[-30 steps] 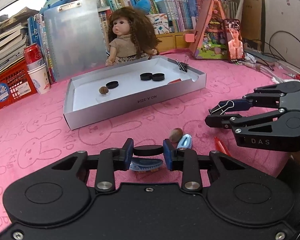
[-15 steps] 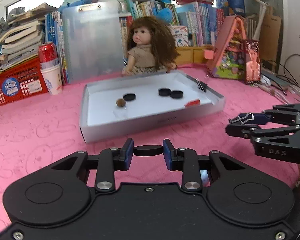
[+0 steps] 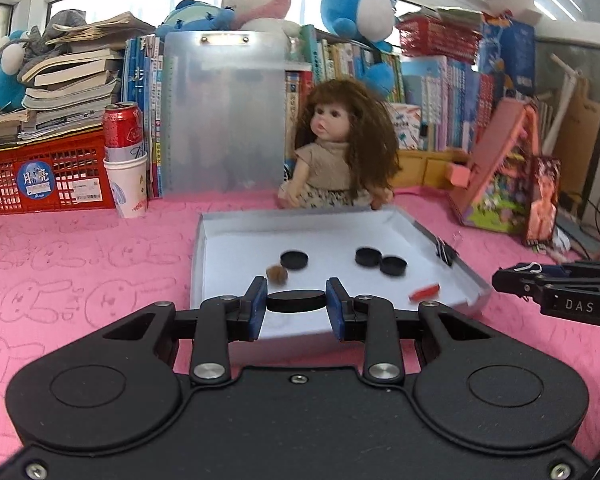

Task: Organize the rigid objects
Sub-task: 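Carry the binder clip and black lid over the white tray, then lower and open both grippers to drop the clip and lid into the tray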

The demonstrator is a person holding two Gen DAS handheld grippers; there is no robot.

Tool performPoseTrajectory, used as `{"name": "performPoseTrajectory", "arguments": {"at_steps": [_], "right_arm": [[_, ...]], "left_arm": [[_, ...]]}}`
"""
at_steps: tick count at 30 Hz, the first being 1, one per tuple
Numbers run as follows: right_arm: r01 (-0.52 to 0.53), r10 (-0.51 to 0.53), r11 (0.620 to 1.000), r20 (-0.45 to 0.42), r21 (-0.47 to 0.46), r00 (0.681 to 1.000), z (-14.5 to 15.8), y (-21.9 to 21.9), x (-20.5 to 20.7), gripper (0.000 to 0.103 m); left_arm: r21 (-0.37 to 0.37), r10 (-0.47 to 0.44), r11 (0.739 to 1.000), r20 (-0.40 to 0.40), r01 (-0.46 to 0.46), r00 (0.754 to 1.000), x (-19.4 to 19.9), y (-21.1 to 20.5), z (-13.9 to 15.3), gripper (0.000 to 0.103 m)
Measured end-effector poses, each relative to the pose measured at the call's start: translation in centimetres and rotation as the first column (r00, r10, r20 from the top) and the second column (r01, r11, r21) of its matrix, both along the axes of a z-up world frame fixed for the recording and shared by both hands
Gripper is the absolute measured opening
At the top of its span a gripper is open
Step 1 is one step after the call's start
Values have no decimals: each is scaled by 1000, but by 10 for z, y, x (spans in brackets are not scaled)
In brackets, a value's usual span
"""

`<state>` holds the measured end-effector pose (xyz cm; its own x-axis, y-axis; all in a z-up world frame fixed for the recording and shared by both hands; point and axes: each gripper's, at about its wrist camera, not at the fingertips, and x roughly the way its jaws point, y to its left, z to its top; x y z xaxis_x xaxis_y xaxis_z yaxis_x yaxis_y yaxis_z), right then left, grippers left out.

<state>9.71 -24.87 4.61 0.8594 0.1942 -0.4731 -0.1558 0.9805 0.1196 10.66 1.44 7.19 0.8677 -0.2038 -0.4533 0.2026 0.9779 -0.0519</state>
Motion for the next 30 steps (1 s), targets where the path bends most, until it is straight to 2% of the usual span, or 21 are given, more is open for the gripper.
{"name": "performPoseTrajectory", "arguments": {"at_steps": [7, 13, 17, 22, 30], "right_arm": [[41, -36, 996, -61, 75, 998, 8, -10, 35, 41], [68, -53, 988, -108, 135, 993, 15, -17, 71, 41], [72, -55, 988, -129, 139, 990, 22, -15, 97, 41], [87, -58, 983, -174, 164, 983, 25, -14, 129, 42], [117, -62, 976, -280, 185, 958, 1, -6, 167, 41]], "left_arm": [[-74, 31, 997, -11, -32, 999, 37, 7, 10, 30], [-93, 54, 994, -30, -57, 998, 73, 5, 21, 30], [-99, 69, 992, -49, -73, 996, 100, 5, 29, 30], [-54, 94, 994, -73, -98, 993, 139, -1, 23, 30], [0, 124, 992, -174, -126, 977, 180, -10, -14, 30]]}}
